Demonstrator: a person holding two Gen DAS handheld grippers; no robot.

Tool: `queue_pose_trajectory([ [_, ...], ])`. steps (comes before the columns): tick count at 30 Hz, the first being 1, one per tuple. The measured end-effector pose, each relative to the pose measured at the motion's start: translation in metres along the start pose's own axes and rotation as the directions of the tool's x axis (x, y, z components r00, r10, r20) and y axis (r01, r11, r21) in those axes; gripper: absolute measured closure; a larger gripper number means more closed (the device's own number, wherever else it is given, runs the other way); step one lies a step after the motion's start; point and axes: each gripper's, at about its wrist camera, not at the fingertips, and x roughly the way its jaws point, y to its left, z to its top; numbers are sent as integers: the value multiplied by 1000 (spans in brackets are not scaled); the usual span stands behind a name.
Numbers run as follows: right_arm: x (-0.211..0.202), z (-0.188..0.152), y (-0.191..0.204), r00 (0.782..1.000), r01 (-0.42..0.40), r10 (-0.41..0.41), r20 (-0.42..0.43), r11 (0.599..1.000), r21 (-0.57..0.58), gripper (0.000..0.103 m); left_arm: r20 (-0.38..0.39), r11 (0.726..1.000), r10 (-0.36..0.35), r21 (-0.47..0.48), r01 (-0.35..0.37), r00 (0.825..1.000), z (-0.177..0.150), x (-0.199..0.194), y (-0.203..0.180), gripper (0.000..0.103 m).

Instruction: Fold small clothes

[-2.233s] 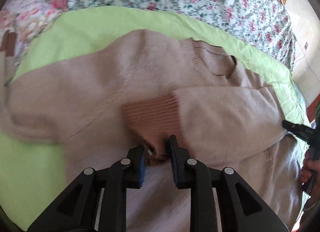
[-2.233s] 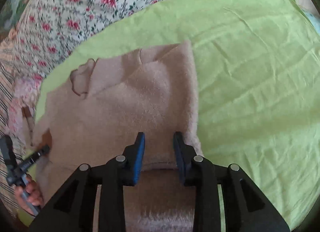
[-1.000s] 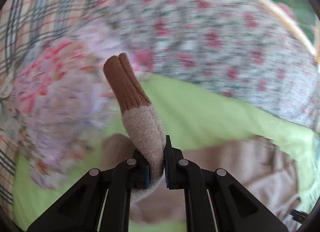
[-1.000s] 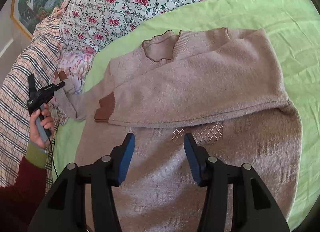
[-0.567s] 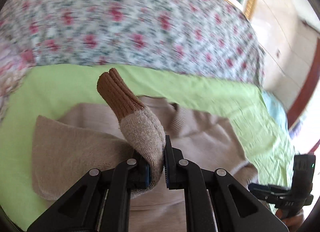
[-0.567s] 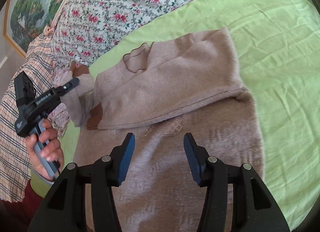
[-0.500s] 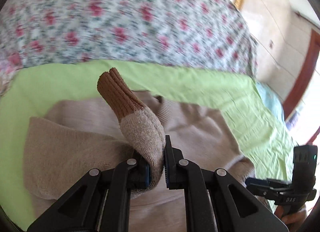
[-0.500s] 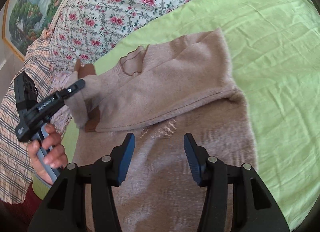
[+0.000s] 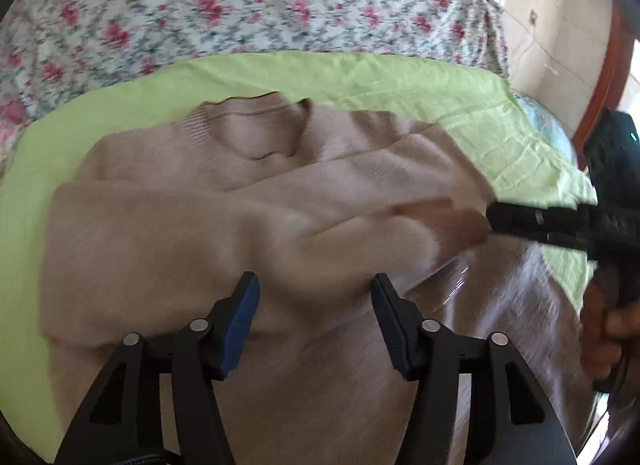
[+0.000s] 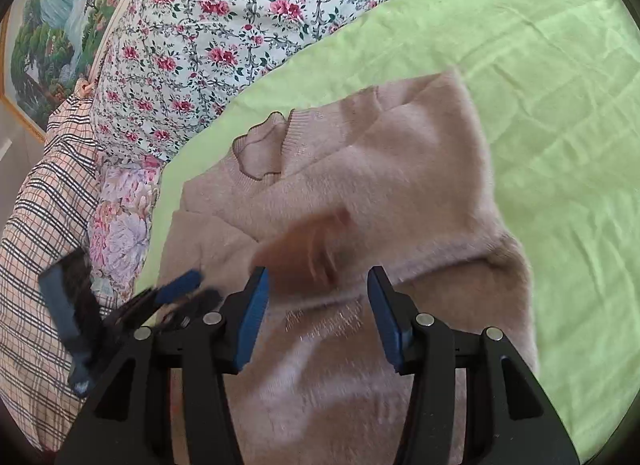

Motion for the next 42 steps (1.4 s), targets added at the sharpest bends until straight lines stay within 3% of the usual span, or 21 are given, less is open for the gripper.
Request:
queue_pose_trajectory([
  [3, 9, 10, -3, 998, 65, -65, 25, 998, 7, 51, 4, 997, 59, -56, -58, 998, -18, -23, 40, 39],
  [5, 11, 11, -9, 995, 99, -100, 30, 995, 28, 51, -4, 985, 140, -104, -139, 990, -29, -33, 74, 36],
  [8, 17, 5, -13, 995, 104, -104, -12, 994, 26, 47, -69, 942, 255, -208, -264, 965, -45, -33, 133, 36],
  [12, 30, -5, 0, 994, 83, -85, -66, 996, -36, 46, -122, 901, 279, -310, -304, 952, -49, -23, 181, 36],
  [13, 35, -6, 3, 994, 67, -71, -88, 997, -49, 47, -127, 899, 268, -323, -295, 955, -48, -20, 186, 36],
  [14, 42, -6, 10, 991, 47, -56, -121, 996, -73, 59, -130, 899, 258, -331, -288, 957, -45, -16, 189, 36],
  [15, 45, -5, 16, 989, 33, -45, -141, 995, -91, 96, -130, 898, 268, -326, -296, 955, -40, -12, 190, 36],
  [16, 45, -3, 23, 989, 14, -29, -143, 995, -103, 97, -129, 899, 275, -318, -302, 953, -35, -8, 190, 35],
  [19, 7, 18, 46, 999, -43, 43, -5, 989, -138, 97, -129, 893, 305, -305, -330, 944, -26, -2, 191, 37],
  [22, -38, 39, 43, 987, -49, 66, 143, 991, -122, 97, -113, 883, 338, -305, -356, 934, -23, -7, 184, 54],
  [26, -30, 41, 8, 993, 49, -41, 113, 996, -74, 97, -86, 868, 382, -308, -389, 920, -34, -18, 170, 59],
  [30, 5, 24, -27, 994, 107, -108, -11, 994, -12, 97, -106, 872, 354, -322, -369, 929, -45, -17, 168, 61],
  [32, 10, 17, -35, 994, 104, -103, -27, 995, 2, 97, -97, 893, 292, -328, -308, 951, -44, -23, 170, 59],
  [33, 10, 16, -36, 995, 97, -97, -25, 995, 7, 97, -86, 908, 231, -339, -246, 969, -43, -28, 174, 56],
  [35, 9, 18, -35, 995, 94, -94, -20, 996, -1, 97, -37, 921, 142, -361, -146, 989, -40, -42, 183, 40],
  [38, 9, 18, -32, 995, 100, -101, -26, 995, -18, 97, 3, 923, 76, -379, -69, 997, -25, -50, 195, 17],
  [42, 10, 17, -33, 995, 94, -94, -31, 996, -6, 96, -45, 912, -1, -409, -17, 999, 4, -12, 216, 17],
])
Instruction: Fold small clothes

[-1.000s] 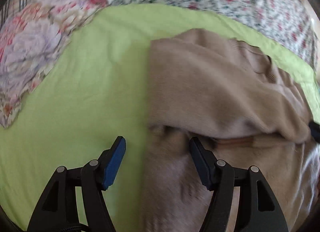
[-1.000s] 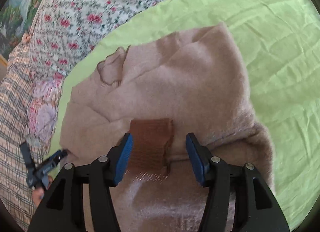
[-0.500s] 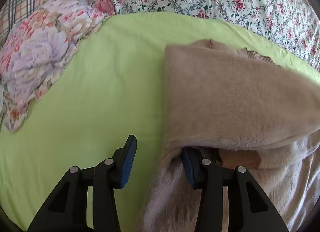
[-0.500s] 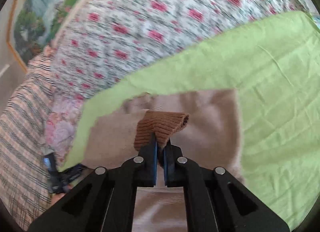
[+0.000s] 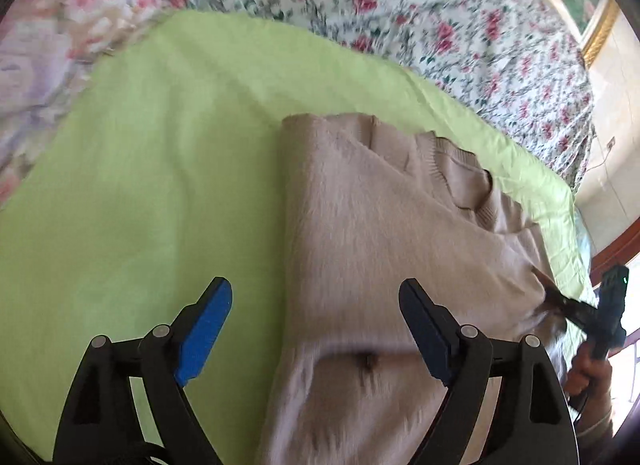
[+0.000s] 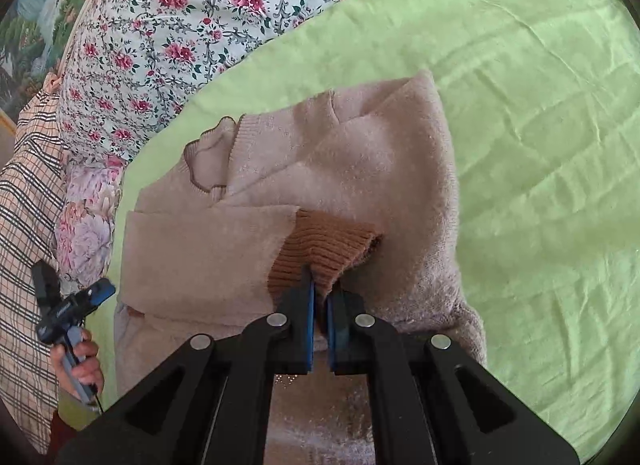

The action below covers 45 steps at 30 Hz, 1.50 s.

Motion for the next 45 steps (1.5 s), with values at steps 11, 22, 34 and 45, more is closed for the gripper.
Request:
queue_pose_trajectory([
  [11, -30, 6, 32, 990, 43, -24, 142, 990, -137, 97, 222, 991, 76, 93, -98, 972, 6, 0, -30, 97],
  [22, -15, 1, 11, 981, 195, -193, 34, 979, -55, 92, 85, 970, 218, 95, -225, 972, 5, 30, -18, 79],
  [34, -98, -73, 17, 999, 21, -17, 39, 995, -93, 49, 57, 991, 121, 50, -124, 991, -119, -80, -13, 42],
  [45, -151, -159, -1, 1000, -22, 23, 9, 992, -128, 49, -25, 1000, 9, -4, -10, 1000, -244, -140, 0, 41],
])
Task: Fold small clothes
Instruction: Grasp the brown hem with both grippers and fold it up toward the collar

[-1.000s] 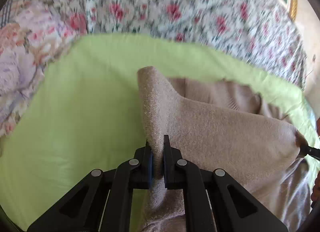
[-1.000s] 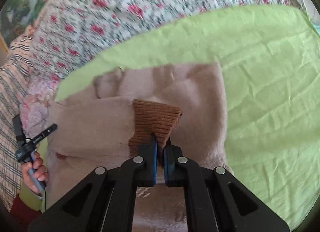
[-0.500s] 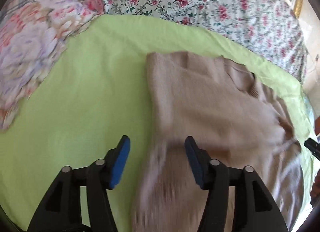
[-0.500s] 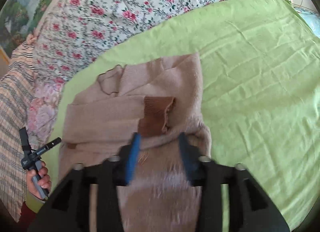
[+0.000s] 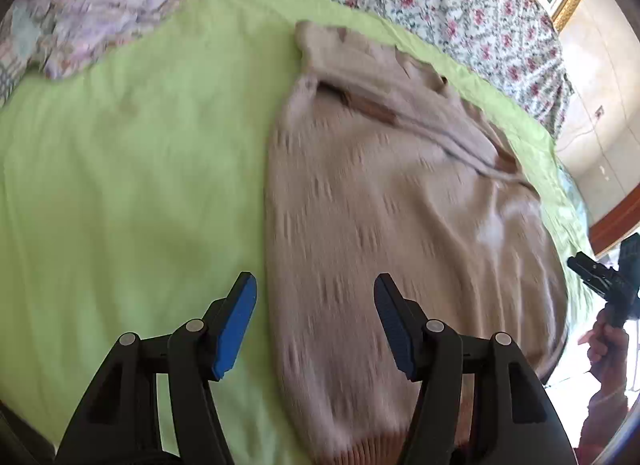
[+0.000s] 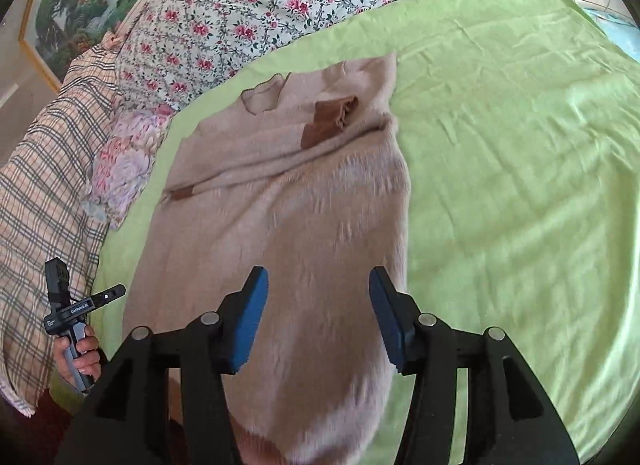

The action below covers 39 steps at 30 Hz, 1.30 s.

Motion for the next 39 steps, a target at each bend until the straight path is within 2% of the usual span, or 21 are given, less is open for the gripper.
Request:
queue_pose_trajectory([
  [8, -31, -60, -22, 999, -19, 21, -35, 998, 57, 49, -72, 999, -38, 10, 39, 997, -66, -12, 8, 41],
  [10, -32, -71, -25, 996, -55, 59, -63, 996, 69, 49, -72, 997, -73, 8, 74, 995, -75, -17, 8, 42],
  [12, -29, -82, -24, 991, -99, 105, -89, 993, 70, 49, -94, 989, -145, -14, 145, 985, -84, -15, 7, 44],
  [13, -28, -86, -22, 988, -119, 125, -91, 991, 64, 49, -106, 986, -170, -15, 169, 980, -89, -13, 4, 50],
  [14, -25, -91, -18, 984, -152, 156, -91, 987, 54, 49, -110, 985, -172, -6, 173, 979, -90, -12, 1, 60],
  [15, -23, -93, -15, 979, -175, 179, -93, 983, 49, 49, -115, 986, -165, 18, 168, 980, -93, -10, -3, 66],
  [17, -15, -98, -9, 971, -215, 219, -96, 976, 45, 50, -112, 988, -137, 62, 144, 984, -97, -7, -11, 90],
  [19, -10, -100, -7, 969, -219, 223, -105, 975, 43, 72, -99, 987, -127, 83, 136, 987, -94, -9, -14, 96],
  [20, -10, -102, -9, 968, -225, 230, -105, 973, 56, 93, -86, 988, -120, 91, 127, 989, -93, -14, -13, 96],
  [24, -32, -106, -28, 956, -287, 291, -37, 954, 87, 95, -24, 985, -136, 106, 138, 990, -90, -39, -4, 96],
  [26, -33, -107, -31, 955, -292, 296, -37, 953, 85, 95, -28, 983, -148, 104, 150, 989, -89, -39, 0, 96],
  [29, -22, -110, -31, 941, -325, 333, -65, 940, 108, 95, -75, 981, -168, 91, 174, 983, -89, -27, 2, 94],
  [30, -18, -111, -33, 939, -326, 335, -77, 939, 114, 91, -100, 979, -177, 80, 185, 979, -90, -21, 3, 92],
  [32, -12, -114, -32, 945, -300, 310, -106, 948, 107, 90, -146, 980, -181, 59, 191, 973, -92, -11, 6, 80],
  [33, -11, -116, -31, 943, -302, 312, -113, 948, 99, 88, -171, 977, -198, 44, 208, 965, -93, -7, 8, 77],
  [35, -8, -117, -27, 941, -310, 318, -116, 947, 81, 88, -166, 974, -215, 35, 224, 962, -93, -5, 9, 76],
  [37, -5, -118, -23, 936, -322, 329, -124, 944, 75, 88, -152, 973, -214, 50, 224, 965, -90, -4, 7, 82],
  [38, -4, -119, -20, 935, -325, 331, -126, 944, 65, 88, -133, 975, -205, 62, 215, 970, -90, -5, 6, 95],
  [39, -6, -119, -17, 933, -332, 336, -126, 942, 54, 94, -121, 976, -200, 68, 209, 972, -91, -6, 5, 96],
])
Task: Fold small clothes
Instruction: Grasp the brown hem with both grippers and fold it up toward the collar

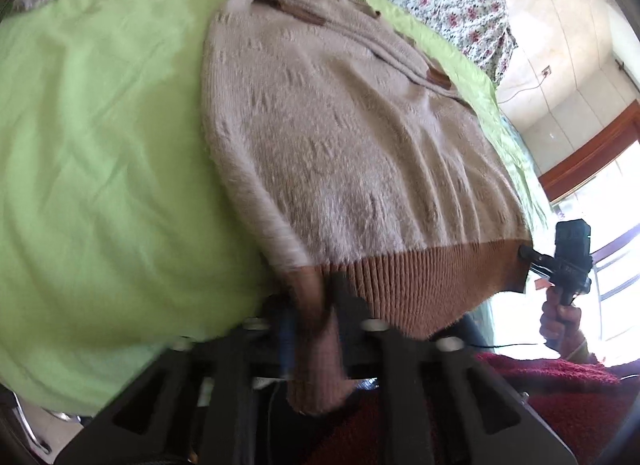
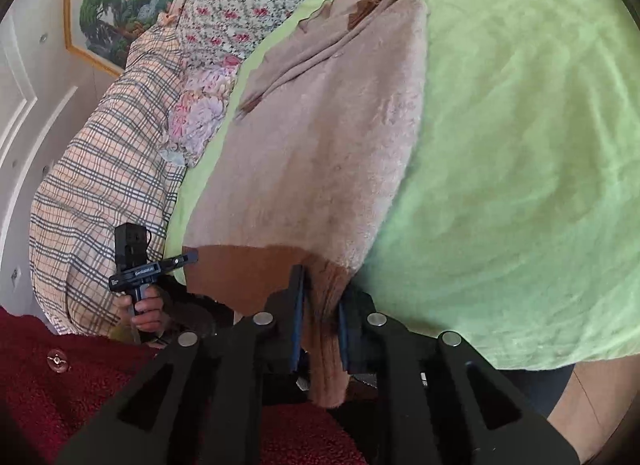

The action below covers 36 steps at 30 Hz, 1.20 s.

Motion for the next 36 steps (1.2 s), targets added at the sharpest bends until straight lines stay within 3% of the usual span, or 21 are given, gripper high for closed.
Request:
queue_pose_trajectory([
  [4, -19, -6, 3, 998, -59, 59, 36, 998, 2, 95, 71, 1000, 5, 15, -7, 997, -5, -20, -7, 97],
  [8, -43, 7, 17, 980, -160, 160, 119, 987, -6, 95, 171, 999, -42, 8, 42, 984, 3, -53, -13, 97],
  [12, -48, 34, 29, 951, -239, 242, 190, 970, -38, 95, 268, 996, -87, 17, 86, 959, 31, -75, -19, 97],
  [18, -38, 102, 26, 934, -234, 238, 268, 971, -50, 95, 362, 995, -100, 32, 95, 927, 101, -71, -21, 97],
  [23, -25, 177, 20, 930, -166, 171, 326, 985, -41, 95, 435, 997, -71, 47, 56, 898, 181, -64, -31, 97],
  [26, -13, 225, 7, 929, -115, 111, 352, 993, -9, 95, 454, 998, -50, 47, 32, 890, 233, -52, -34, 97],
  [30, 18, 289, -18, 933, -54, 27, 359, 996, 66, 95, 433, 1000, -12, 11, 8, 901, 298, -11, -21, 97],
  [36, 68, 346, -48, 944, 71, -102, 314, 992, 108, 95, 363, 997, 67, -57, -49, 930, 355, 63, 17, 97],
])
